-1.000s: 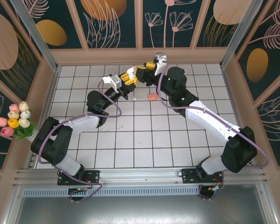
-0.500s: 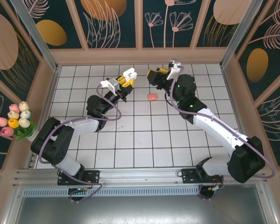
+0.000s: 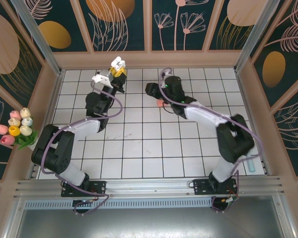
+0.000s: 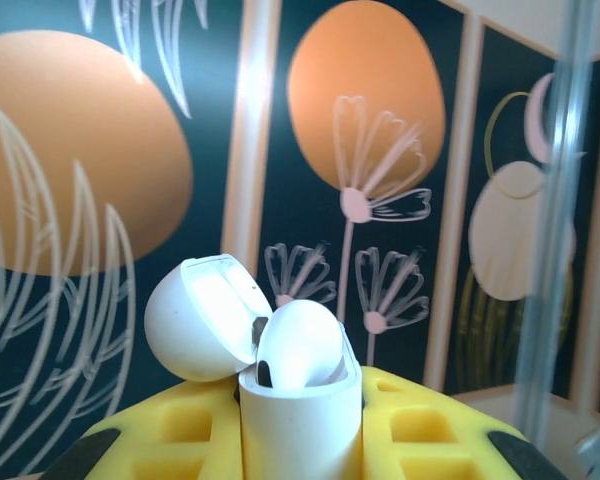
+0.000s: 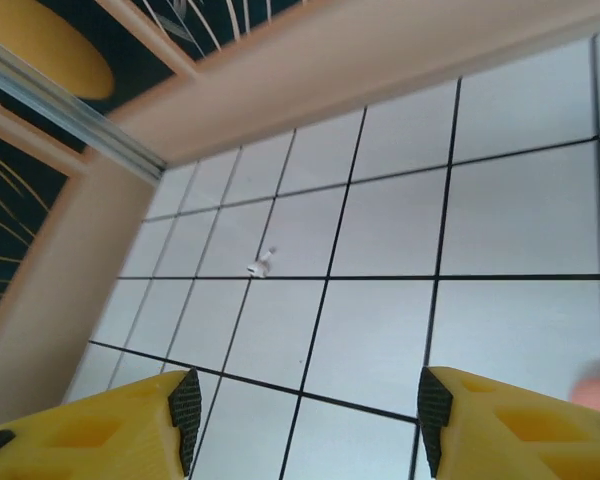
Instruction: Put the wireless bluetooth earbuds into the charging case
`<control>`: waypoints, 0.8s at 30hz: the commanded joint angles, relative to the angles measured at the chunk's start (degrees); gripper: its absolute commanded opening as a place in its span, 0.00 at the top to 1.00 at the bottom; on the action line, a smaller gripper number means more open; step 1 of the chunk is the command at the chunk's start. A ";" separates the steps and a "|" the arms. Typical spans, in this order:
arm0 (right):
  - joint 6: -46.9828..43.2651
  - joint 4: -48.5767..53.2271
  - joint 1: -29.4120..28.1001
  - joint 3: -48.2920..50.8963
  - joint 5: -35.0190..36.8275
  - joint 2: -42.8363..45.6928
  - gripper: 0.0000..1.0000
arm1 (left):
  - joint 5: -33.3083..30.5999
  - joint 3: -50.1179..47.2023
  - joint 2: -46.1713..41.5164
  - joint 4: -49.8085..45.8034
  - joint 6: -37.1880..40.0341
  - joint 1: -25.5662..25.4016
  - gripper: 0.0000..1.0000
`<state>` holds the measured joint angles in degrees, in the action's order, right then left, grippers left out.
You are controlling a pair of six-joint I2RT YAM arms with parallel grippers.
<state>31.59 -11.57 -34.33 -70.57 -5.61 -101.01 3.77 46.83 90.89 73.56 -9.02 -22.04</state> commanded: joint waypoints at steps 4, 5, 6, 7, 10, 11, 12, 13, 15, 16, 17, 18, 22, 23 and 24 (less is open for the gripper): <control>-5.79 15.35 -3.53 -25.78 -2.68 -19.04 0.36 | -5.18 4.35 -1.55 -5.29 1.65 2.62 1.00; -6.42 17.59 -3.87 -30.18 -2.51 -22.37 0.36 | -5.71 4.69 -1.51 -5.56 1.28 3.11 1.00; -7.20 20.22 -4.19 -35.37 -2.14 -25.85 0.36 | -6.17 5.06 -1.42 -5.92 0.68 3.78 1.00; -7.93 22.53 -4.55 -40.45 -1.81 -29.18 0.36 | -6.69 5.61 -1.29 -6.28 0.09 4.49 1.00; -9.62 28.59 -5.11 -54.70 -1.65 -38.53 0.36 | -8.25 7.07 -0.94 -7.41 -1.28 6.41 1.00; -10.38 29.41 -5.31 -58.23 -1.66 -40.93 0.36 | -8.62 7.53 -0.73 -7.63 -1.84 7.00 1.00; -11.16 29.97 -5.48 -61.51 -1.48 -43.34 0.35 | -8.86 8.07 -0.50 -7.93 -2.57 7.77 1.00; -11.91 30.06 -5.73 -64.51 -2.02 -45.32 0.35 | -9.04 8.51 -0.32 -8.23 -3.08 8.46 1.00; -12.78 29.22 -6.01 -68.06 -2.52 -48.40 0.34 | -9.39 8.54 0.05 -9.08 -3.89 9.49 1.00; -13.21 28.43 -6.10 -69.16 -3.01 -49.68 0.34 | -9.40 10.04 0.24 -9.27 -4.15 10.07 1.00; -13.31 27.31 -6.19 -69.43 -3.18 -50.46 0.34 | -9.41 10.37 0.38 -9.38 -4.34 10.47 1.00; -13.36 25.81 -6.35 -69.44 -3.03 -51.17 0.33 | -9.71 10.63 0.66 -9.68 -4.79 10.92 1.00; -13.57 21.68 -7.27 -72.95 -2.78 -55.04 0.31 | -9.44 11.33 1.70 -10.13 -6.92 12.49 1.00; -13.73 21.36 -7.56 -74.71 -2.79 -56.22 0.31 | -9.33 11.44 1.91 -10.27 -6.96 12.71 1.00; -13.98 20.70 -8.00 -76.70 -2.60 -57.71 0.30 | -9.22 11.44 2.01 -10.24 -7.17 13.09 1.00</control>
<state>19.35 12.80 -40.88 -142.17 -7.60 -156.20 -5.08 56.73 91.92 63.55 -14.11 -9.76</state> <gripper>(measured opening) 0.695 0.247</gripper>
